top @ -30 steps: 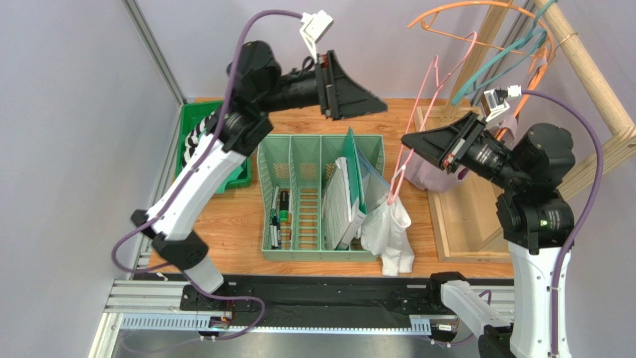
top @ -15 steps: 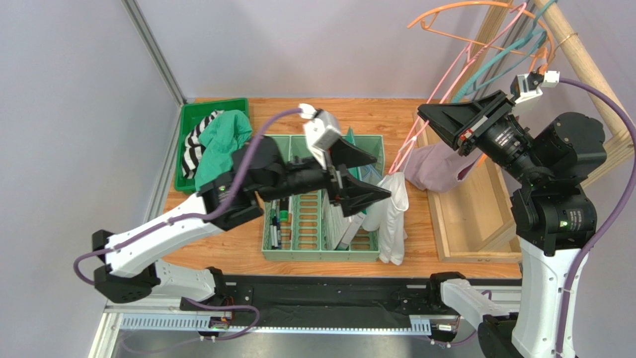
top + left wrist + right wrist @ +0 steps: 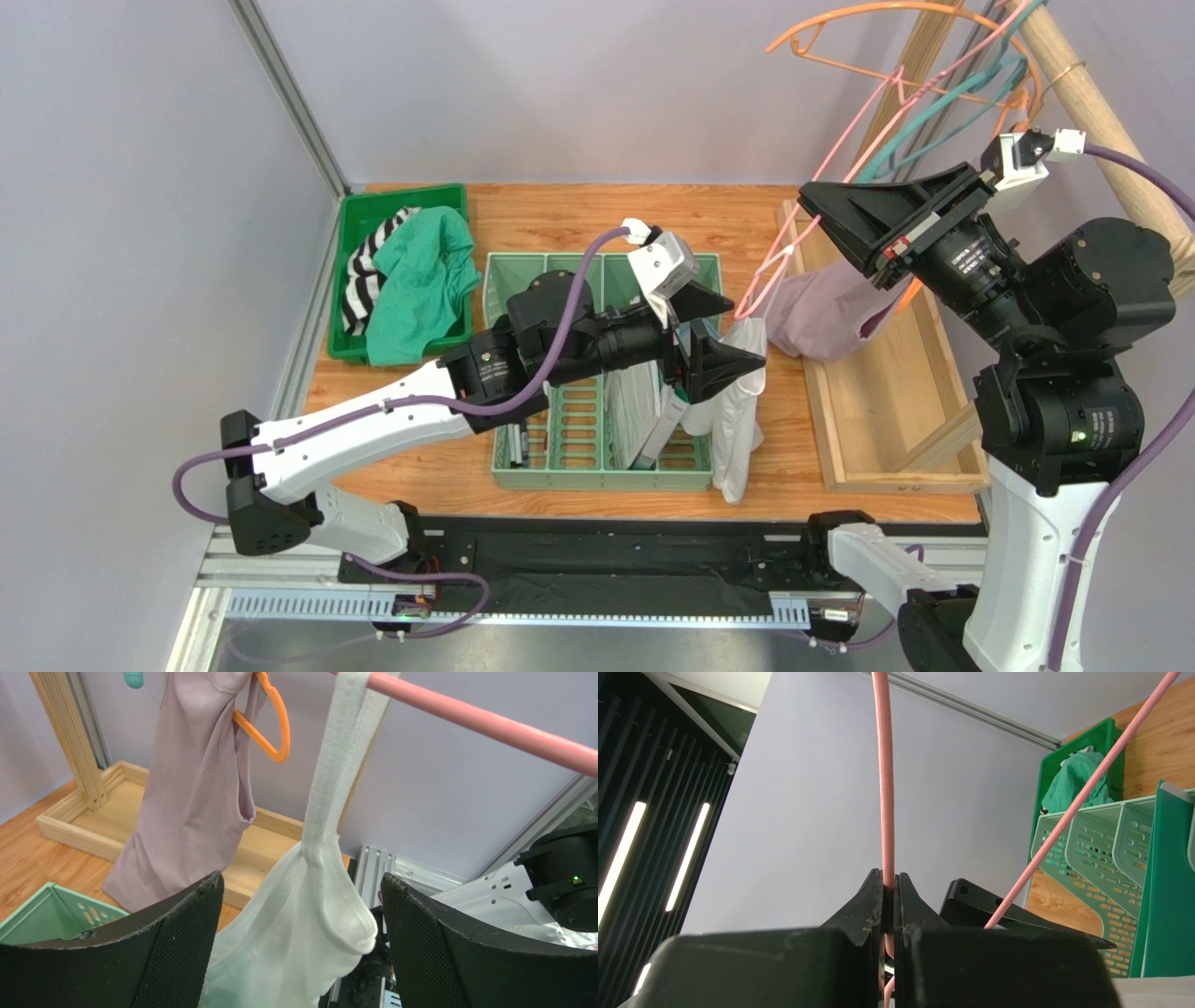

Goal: Remove the tank top from the hanger

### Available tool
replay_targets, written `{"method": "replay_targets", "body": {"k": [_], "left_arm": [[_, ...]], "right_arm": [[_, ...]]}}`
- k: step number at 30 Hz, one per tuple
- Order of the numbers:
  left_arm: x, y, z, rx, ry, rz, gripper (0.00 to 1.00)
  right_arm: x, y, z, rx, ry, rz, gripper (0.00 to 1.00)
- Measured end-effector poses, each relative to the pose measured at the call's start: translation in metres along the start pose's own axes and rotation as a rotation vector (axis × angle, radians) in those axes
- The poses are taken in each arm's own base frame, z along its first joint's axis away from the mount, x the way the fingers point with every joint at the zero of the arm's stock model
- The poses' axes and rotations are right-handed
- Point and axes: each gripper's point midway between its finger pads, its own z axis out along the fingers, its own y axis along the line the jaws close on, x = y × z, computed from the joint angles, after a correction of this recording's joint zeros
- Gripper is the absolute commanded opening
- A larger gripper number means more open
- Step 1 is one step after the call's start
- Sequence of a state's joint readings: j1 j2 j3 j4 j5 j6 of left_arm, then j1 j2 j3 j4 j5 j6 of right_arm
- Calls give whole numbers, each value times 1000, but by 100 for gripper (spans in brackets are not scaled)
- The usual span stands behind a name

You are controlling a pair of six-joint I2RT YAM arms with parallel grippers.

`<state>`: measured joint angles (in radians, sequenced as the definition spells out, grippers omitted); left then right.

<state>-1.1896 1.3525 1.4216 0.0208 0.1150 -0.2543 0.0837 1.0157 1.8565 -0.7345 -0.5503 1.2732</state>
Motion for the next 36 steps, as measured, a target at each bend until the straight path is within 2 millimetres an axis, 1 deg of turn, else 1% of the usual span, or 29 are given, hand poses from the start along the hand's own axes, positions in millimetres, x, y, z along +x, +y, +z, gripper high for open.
{"method": "replay_targets", "body": {"k": [2, 3, 4, 5, 6, 8, 9, 12, 14, 16, 19, 21, 24, 27, 29, 32, 36], "left_arm": [[0, 0, 4, -1, 1, -7, 69], [2, 1, 6, -3, 6, -11, 56], [4, 1, 9, -3, 11, -13, 51], [6, 2, 12, -6, 17, -18, 43], [9, 3, 15, -7, 25, -23, 32], [15, 5, 19, -14, 48, -40, 13], [19, 5, 20, -16, 64, -41, 1], [24, 5, 21, -14, 91, -53, 0], [20, 2, 19, -7, 101, -55, 0], [12, -3, 17, 10, 100, -54, 0], [-3, -14, 9, 54, 95, -52, 0], [-16, -23, 0, 89, 80, -49, 0], [-37, -37, -20, 139, 54, -43, 0], [-55, -49, -36, 184, 25, -36, 0], [-63, -58, -44, 222, 12, -39, 0], [-67, -68, -51, 270, 11, -52, 0], [-74, -80, -58, 323, 25, -70, 0]], "right_arm": [[0, 3, -1, -7, -2, 0, 0], [0, 4, -1, -11, -2, -1, 0], [0, 6, -2, -15, -4, -2, 0], [0, 7, -2, -18, -4, -2, 0], [0, 7, -2, -20, -5, -2, 0], [-1, 8, -2, -23, -6, -4, 0], [-1, 9, -2, -24, -6, -4, 0], [-1, 9, -2, -25, -6, -7, 0], [-1, 9, -1, -25, -6, -11, 0], [-1, 9, -2, -26, -3, -28, 0], [2, 9, -5, -31, 2, -80, 0], [5, 6, -9, -28, 6, -126, 0], [12, -5, -17, 3, 17, -181, 0], [14, -10, -25, 24, 7, -228, 0], [13, -9, -28, 35, -5, -255, 0], [4, -9, -25, 59, -36, -283, 0], [-6, -23, -14, 114, -54, -256, 0]]}}
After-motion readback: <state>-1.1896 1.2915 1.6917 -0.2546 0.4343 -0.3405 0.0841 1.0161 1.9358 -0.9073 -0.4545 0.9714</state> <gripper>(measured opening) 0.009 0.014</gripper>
